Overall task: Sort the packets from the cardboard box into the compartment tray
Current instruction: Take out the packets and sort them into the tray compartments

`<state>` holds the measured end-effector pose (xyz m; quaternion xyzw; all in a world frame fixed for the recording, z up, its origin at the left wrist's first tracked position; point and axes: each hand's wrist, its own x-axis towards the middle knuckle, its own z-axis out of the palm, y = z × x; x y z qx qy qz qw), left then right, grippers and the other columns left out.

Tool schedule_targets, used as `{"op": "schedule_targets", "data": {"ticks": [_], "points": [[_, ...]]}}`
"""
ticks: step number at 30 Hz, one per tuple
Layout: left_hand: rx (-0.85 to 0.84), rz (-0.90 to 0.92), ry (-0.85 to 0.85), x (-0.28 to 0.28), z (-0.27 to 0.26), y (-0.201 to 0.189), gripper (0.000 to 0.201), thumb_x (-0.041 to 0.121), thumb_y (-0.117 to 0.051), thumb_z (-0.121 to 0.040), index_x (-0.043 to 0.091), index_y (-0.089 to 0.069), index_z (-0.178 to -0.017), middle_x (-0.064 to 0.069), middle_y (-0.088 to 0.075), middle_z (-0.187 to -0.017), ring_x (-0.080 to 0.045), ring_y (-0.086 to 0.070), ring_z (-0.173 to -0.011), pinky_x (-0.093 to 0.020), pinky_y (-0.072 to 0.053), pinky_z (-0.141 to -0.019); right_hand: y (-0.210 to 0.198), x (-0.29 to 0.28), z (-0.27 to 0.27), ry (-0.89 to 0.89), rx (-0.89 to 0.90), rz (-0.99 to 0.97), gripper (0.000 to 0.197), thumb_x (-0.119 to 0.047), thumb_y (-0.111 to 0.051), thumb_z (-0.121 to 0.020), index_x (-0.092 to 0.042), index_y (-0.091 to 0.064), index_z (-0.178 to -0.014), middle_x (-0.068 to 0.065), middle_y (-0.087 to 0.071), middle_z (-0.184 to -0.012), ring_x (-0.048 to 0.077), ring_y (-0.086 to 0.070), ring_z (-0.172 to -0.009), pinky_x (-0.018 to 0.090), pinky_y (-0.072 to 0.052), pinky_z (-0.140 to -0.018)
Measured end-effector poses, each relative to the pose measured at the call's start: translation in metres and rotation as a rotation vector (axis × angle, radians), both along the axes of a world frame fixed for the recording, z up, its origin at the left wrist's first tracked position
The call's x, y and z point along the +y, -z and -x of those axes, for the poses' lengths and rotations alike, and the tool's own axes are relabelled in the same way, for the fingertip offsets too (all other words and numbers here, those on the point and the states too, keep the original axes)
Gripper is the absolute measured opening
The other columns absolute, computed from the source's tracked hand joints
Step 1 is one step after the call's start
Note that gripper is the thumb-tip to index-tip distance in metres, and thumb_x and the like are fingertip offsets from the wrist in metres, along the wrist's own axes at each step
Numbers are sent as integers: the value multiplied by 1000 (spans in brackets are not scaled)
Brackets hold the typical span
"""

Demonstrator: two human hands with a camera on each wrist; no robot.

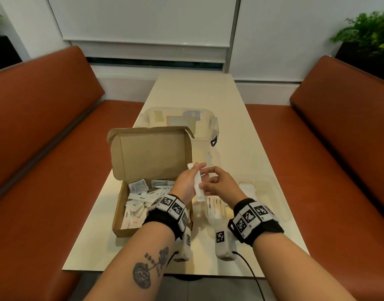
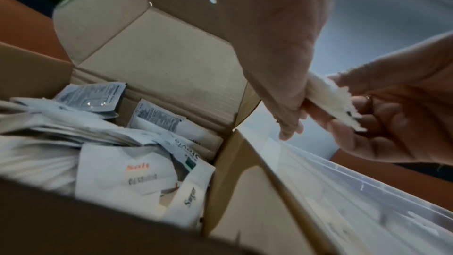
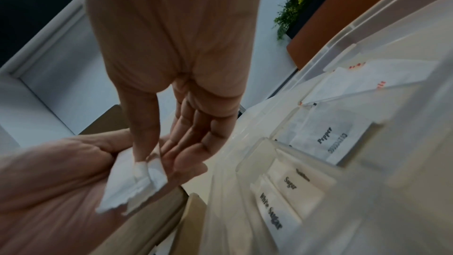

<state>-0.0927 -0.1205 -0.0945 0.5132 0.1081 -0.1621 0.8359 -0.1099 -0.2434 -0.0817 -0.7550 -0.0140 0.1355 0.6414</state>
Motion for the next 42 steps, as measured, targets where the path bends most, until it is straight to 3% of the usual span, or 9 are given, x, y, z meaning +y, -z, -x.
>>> {"op": "schedule_targets", "data": {"ticks": [5,9,12,17,20,24,28,32,42], "points": [[-20,-121,-50,0,-1,-2,33,32,-36,-102,8,-57,-113,-18,-60,-126,-30,-59,-111,-42,-49,-93,4,-5,-5,49,-40,83,25,-1,-66,-82,-11,-60,-103,2,-64,-73,11,-62,-68,22,-53,-65],[-103,-310,-81,0,-4,-4,37,28,-35,-103,7,-51,-129,-13,-58,-127,-23,-58,-109,-29,-46,-87,8,-12,-8,120,-55,70,11,0,-64,-84,-11,-63,-87,4,-61,-76,15,-61,-70,28,-55,-71],[-159,-464,-84,-1,-4,-3,36,26,-36,-102,7,-53,-127,-14,-63,-119,-16,-58,-78,-26,-49,-71,8,-16,-9,191,-99,70,12,-2,-66,-83,-13,-64,-82,2,-61,-72,11,-60,-62,19,-51,-57],[-161,-571,-40,-6,-4,-6,30,40,-55,-93,13,-66,-84,-9,-70,-80,-9,-37,-45,-22,-34,-47,10,-18,-11,293,-263,182,10,-12,-74,-78,-14,-65,-73,-3,-59,-65,8,-52,-61,16,-44,-59],[-153,-666,-26,-7,-6,-10,35,32,-66,-87,14,-51,-61,-3,-46,-52,-14,-35,-44,-23,-32,-46,10,-17,-8,216,-330,261,15,-17,-77,-75,-17,-63,-69,-3,-61,-69,5,-51,-63,11,-42,-61],[-166,-552,-37,-3,-5,-10,9,16,-63,-90,9,-66,-85,0,-40,-56,-13,-32,-49,-24,-30,-48,10,-22,-10,209,-285,236,5,-17,-72,-81,-16,-68,-84,-2,-69,-89,11,-64,-81,20,-50,-73],[-154,-488,-69,0,-6,-13,19,13,-59,-93,5,-66,-108,-1,-50,-64,-11,-31,-50,-21,-29,-45,11,-24,-10,206,-173,121,11,-4,-61,-86,-13,-62,-92,7,-70,-80,21,-67,-73,30,-56,-71],[-114,-448,-81,-3,-5,-18,21,17,-48,-98,5,-64,-104,-11,-71,-97,-9,-30,-47,-19,-29,-43,13,-25,-12,189,-154,102,13,1,-60,-85,-8,-63,-94,15,-70,-81,21,-66,-70,32,-57,-72],[-203,-616,-38,6,-8,-10,9,13,-67,-86,11,-70,-93,-4,-60,-78,-9,-43,-55,-21,-33,-51,6,-45,-21,346,-136,-72,26,2,-66,-81,-10,-60,-103,6,-63,-75,16,-63,-68,20,-53,-60]]}}
